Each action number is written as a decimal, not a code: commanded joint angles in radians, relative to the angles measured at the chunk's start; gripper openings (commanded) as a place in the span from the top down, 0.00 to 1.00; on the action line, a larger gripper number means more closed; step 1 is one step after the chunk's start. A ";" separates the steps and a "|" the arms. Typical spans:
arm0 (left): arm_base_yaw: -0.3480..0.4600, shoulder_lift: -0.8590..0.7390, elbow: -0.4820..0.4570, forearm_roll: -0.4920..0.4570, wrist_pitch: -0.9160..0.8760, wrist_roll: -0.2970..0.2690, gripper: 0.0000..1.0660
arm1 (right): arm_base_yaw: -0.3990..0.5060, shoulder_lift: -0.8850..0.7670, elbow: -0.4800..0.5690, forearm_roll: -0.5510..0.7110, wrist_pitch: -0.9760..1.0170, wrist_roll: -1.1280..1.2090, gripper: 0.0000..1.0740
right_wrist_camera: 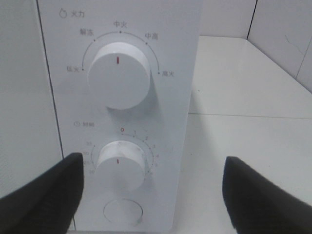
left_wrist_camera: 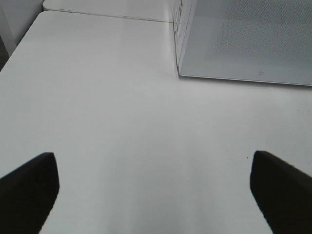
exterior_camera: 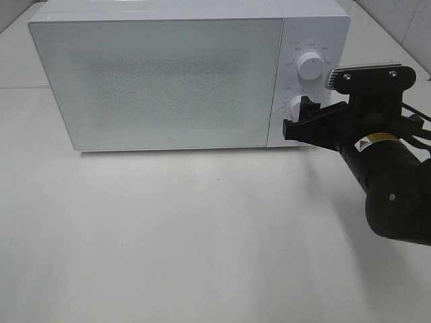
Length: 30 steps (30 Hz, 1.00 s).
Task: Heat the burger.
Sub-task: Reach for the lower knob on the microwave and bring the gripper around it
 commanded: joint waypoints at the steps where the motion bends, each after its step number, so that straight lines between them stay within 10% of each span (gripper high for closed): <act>1: 0.002 -0.025 0.000 -0.008 -0.014 0.000 0.06 | -0.005 0.003 -0.026 -0.005 -0.066 0.004 0.29; 30: 0.002 -0.025 0.000 -0.008 -0.014 0.000 0.06 | -0.043 0.238 -0.240 -0.055 -0.037 0.049 0.29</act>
